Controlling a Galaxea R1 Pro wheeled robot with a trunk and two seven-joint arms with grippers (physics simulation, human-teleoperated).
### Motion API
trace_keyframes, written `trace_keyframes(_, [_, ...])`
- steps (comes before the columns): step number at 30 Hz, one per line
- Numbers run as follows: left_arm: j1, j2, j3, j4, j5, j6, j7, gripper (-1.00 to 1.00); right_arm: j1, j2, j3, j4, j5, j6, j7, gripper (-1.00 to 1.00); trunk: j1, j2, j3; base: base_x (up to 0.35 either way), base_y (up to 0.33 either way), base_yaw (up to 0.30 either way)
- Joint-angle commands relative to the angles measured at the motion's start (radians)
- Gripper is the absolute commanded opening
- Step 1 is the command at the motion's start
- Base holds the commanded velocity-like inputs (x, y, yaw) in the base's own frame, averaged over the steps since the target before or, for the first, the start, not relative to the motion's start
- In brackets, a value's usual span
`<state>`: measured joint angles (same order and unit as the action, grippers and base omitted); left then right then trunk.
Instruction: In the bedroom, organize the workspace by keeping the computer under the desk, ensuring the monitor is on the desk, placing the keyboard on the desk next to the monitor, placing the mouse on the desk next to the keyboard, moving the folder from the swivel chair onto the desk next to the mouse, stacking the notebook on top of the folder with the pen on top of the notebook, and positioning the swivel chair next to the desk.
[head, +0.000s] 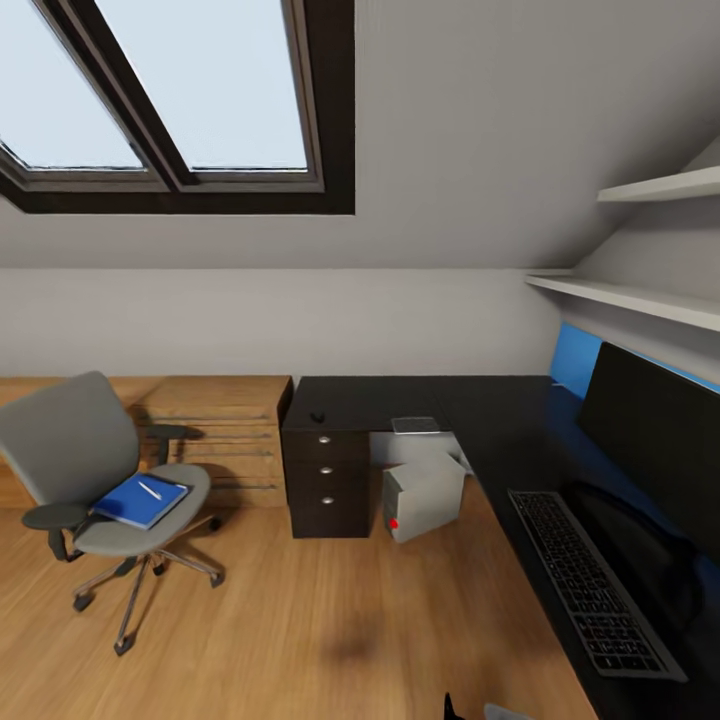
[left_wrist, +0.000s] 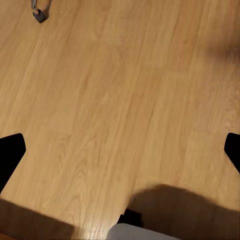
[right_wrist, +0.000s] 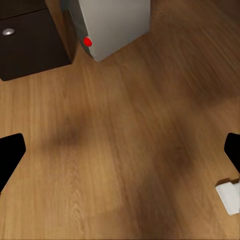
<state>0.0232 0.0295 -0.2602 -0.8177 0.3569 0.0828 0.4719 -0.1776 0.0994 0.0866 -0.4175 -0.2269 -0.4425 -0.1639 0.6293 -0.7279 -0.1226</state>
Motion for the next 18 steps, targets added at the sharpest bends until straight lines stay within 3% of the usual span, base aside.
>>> trace_keyframes(1, [0.0,0.001,-0.005,-0.003,0.005,0.004,0.008,1.0,-0.001,-0.001,0.009,0.0,-0.009,-0.004,-0.006,1.0,0.001,-0.001,-0.001,0.333,0.001,0.0])
trace_keyframes(18, [0.0,0.001,-0.005,-0.003,0.005,0.0,0.008,1.0,-0.001,-0.001,0.009,0.0,-0.009,-0.004,-0.006,1.0,0.001,-0.001,-0.001,0.333,0.0,0.0])
